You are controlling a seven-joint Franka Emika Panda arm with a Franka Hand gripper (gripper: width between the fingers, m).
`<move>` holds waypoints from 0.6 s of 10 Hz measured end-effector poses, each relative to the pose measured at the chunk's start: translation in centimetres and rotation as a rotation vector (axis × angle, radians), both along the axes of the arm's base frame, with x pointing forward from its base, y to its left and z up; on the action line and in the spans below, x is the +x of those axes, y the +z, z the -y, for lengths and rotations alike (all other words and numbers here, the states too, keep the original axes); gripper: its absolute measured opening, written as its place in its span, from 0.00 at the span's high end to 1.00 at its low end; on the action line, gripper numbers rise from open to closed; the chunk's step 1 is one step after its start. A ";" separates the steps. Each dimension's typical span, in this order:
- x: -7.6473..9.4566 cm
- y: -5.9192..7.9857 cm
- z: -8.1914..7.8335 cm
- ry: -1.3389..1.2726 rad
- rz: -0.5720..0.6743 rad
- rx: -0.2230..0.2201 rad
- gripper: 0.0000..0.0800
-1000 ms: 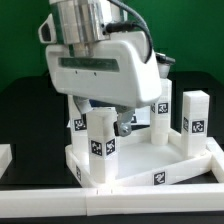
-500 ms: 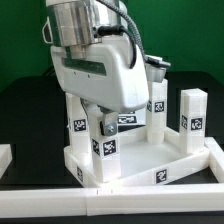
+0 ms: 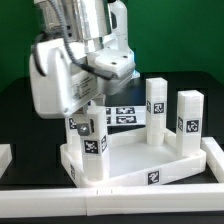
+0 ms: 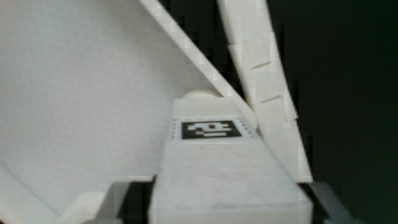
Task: Assemble desk
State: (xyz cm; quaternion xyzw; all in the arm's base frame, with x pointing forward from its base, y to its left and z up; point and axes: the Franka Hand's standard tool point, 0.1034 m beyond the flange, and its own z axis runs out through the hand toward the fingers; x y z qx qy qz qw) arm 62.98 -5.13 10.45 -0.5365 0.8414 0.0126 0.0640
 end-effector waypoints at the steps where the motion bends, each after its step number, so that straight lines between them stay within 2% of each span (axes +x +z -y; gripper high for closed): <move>1: 0.0 -0.1 0.0 -0.049 -0.006 0.004 0.64; 2: 0.0 -0.1 0.0 -0.079 -0.008 0.007 0.64; 4: -0.6 0.0 0.2 -0.357 -0.080 0.046 0.64; 6: -1.0 0.0 0.1 -0.431 -0.114 0.046 0.64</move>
Offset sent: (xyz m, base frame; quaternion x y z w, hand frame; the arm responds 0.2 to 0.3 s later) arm -0.0026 -0.0178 0.0109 -0.0617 0.0327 0.3081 0.9488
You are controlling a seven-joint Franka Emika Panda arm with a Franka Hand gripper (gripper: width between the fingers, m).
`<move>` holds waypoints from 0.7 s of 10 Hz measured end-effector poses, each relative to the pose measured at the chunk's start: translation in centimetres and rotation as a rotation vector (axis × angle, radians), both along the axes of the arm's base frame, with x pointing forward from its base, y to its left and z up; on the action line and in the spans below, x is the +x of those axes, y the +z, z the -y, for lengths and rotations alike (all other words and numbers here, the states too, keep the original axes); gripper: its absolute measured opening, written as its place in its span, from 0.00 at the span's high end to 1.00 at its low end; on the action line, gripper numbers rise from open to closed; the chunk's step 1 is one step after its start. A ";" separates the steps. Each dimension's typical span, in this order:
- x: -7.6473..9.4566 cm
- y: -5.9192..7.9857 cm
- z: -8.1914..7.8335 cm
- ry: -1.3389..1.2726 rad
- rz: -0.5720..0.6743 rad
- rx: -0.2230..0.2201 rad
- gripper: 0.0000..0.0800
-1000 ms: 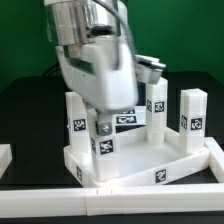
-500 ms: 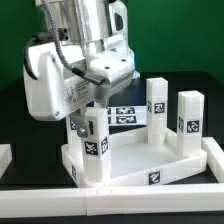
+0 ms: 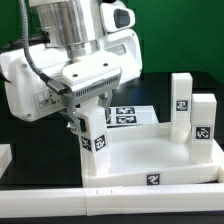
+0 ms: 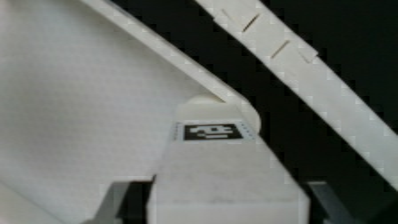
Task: Assemble desk
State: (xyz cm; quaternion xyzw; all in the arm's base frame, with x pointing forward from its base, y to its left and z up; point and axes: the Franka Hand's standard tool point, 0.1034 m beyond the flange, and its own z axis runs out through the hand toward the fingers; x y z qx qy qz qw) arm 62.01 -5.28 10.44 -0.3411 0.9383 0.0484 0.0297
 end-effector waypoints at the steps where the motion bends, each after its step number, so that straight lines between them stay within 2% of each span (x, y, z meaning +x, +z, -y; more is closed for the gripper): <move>1: 0.1 0.0 -0.3 0.056 0.007 -0.016 0.64; 2: 0.1 0.0 -0.4 0.067 0.007 -0.032 0.64; 5: 0.1 0.0 -0.3 0.118 0.016 -0.033 0.64; 7: 0.3 0.3 -1.1 0.320 0.047 -0.033 0.34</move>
Offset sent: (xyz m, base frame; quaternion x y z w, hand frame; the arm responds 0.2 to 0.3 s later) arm 0.0000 0.0000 0.0000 0.0000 0.0000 0.1938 0.9810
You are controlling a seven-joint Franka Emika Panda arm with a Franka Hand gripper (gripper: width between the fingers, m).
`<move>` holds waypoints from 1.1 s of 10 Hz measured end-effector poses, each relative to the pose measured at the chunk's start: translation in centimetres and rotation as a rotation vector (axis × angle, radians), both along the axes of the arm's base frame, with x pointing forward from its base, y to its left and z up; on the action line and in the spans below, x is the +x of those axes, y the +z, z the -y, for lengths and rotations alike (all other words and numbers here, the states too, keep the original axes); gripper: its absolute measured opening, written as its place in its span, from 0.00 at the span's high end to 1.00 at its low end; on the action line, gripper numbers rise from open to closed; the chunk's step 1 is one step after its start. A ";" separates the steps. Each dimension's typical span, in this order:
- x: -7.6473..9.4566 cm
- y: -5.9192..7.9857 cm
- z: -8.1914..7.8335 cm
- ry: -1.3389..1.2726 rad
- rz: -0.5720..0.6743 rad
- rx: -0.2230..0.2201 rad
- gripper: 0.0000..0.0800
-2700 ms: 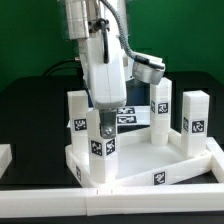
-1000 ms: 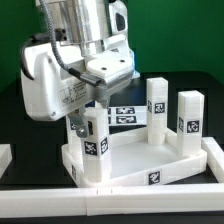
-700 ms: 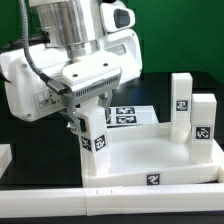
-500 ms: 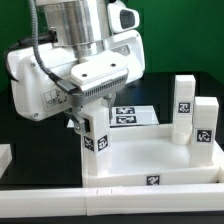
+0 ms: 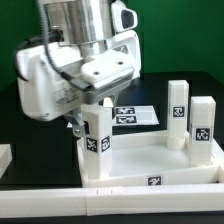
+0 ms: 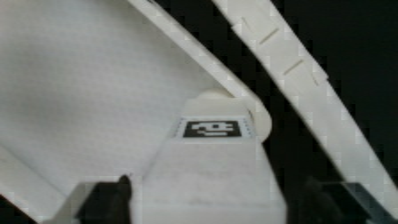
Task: Assemble desk
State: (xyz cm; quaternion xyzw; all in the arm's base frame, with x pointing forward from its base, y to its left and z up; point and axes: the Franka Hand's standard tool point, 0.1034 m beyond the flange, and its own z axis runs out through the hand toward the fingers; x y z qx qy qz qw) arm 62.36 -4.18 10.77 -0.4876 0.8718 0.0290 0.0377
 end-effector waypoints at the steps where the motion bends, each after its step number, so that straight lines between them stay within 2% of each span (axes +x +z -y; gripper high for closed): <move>1: 0.2 0.3 -0.2 0.206 0.034 -0.012 0.34; 2: 0.2 0.4 -0.3 0.317 0.048 -0.016 0.22; 4: 0.1 0.2 -0.1 0.426 0.055 -0.024 0.19; 6: 0.1 0.4 0.1 0.641 0.064 -0.045 0.19; 8: 0.0 0.4 0.5 1.060 0.099 -0.090 0.19; 10: -0.1 0.2 0.6 1.121 0.100 -0.092 0.19; 11: -0.1 0.1 0.6 1.103 0.098 -0.092 0.33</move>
Offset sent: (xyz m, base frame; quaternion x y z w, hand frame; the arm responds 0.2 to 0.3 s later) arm 0.0000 0.0000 0.0000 0.0000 0.0000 -0.1938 0.9810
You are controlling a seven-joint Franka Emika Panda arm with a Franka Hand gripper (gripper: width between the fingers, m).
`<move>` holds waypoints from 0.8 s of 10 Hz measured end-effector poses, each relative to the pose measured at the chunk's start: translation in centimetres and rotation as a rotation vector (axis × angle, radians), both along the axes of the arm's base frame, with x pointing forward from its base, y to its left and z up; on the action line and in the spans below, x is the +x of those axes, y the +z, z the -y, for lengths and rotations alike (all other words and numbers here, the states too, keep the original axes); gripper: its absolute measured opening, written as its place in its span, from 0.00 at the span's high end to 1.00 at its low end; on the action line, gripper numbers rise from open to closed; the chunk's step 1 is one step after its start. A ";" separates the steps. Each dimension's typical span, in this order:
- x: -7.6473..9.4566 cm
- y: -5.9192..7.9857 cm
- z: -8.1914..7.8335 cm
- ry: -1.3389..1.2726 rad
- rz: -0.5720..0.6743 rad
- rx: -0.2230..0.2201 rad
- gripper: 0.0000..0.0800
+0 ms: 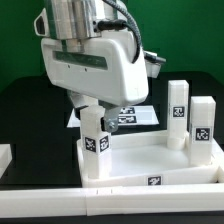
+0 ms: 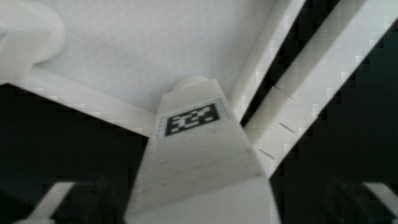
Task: Assemble desk
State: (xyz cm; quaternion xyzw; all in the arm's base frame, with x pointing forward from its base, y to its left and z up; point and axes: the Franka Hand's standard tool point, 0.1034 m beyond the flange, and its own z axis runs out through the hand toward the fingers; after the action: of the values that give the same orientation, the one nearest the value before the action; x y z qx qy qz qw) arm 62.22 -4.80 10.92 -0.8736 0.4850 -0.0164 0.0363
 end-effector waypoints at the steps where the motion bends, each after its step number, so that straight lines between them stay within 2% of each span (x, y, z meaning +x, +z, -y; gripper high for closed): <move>1: 0.0 0.0 0.0 -0.014 -0.001 0.001 0.50; 2: 0.0 0.0 0.0 -0.110 -0.005 0.007 0.50; 3: 0.0 0.1 0.2 -0.239 -0.013 0.013 0.64; 6: 0.0 0.1 0.8 -0.757 -0.034 0.035 0.64; 8: 0.0 0.0 0.9 -0.950 -0.024 0.045 0.64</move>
Offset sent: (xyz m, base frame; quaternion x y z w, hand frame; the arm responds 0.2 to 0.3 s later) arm 0.0106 -0.0283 0.0176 -0.0537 0.0541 0.2639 0.9615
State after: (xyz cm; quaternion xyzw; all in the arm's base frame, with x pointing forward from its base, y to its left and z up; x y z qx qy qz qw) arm 62.26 -5.73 10.87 -0.5541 0.8315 -0.0107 0.0382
